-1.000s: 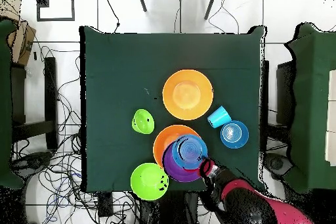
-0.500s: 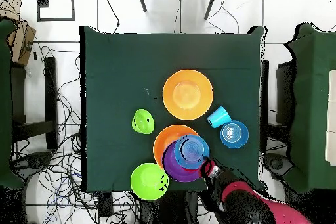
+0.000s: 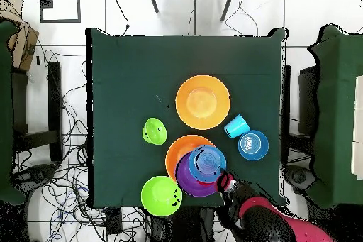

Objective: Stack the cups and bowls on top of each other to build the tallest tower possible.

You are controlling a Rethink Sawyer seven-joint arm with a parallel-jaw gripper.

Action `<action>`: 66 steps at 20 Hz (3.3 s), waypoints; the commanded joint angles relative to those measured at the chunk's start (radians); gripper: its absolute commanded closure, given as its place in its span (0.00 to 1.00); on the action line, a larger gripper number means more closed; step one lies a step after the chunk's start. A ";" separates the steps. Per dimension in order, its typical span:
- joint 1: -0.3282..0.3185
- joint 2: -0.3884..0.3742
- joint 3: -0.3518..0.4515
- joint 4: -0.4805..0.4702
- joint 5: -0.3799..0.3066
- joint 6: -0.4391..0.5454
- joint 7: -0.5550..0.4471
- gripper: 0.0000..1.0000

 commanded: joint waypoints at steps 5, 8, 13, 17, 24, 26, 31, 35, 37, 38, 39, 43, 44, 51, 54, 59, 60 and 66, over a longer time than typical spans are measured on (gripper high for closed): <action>0.064 0.020 -0.027 0.035 -0.047 -0.066 0.088 1.00; 0.071 0.018 -0.034 0.040 -0.048 -0.073 0.092 1.00; 0.073 0.002 -0.032 0.066 -0.044 -0.088 0.104 1.00; 0.072 -0.001 -0.032 0.073 -0.040 -0.091 0.106 1.00; 0.071 0.010 -0.044 0.080 -0.044 -0.104 0.106 1.00; 0.068 0.011 -0.047 0.090 -0.050 -0.112 0.104 1.00; 0.043 -0.001 -0.025 0.110 -0.042 -0.114 0.101 1.00; 0.034 0.002 -0.024 0.121 -0.043 -0.123 0.101 1.00; 0.028 0.000 -0.021 0.127 -0.042 -0.127 0.101 1.00; 0.023 -0.002 -0.013 0.130 -0.039 -0.125 0.100 1.00; 0.018 -0.002 -0.009 0.131 -0.037 -0.124 0.099 1.00; 0.007 0.000 -0.003 0.136 -0.038 -0.124 0.093 1.00; 0.003 0.002 -0.001 0.138 -0.039 -0.124 0.092 1.00; -0.017 0.022 -0.009 0.129 -0.055 -0.122 0.075 1.00; -0.035 0.014 0.016 0.133 -0.045 -0.113 0.070 1.00; -0.054 0.021 0.015 0.128 -0.055 -0.106 0.058 1.00; -0.058 0.024 0.016 0.126 -0.057 -0.104 0.054 1.00; -0.088 0.007 0.064 0.124 -0.029 -0.074 0.044 1.00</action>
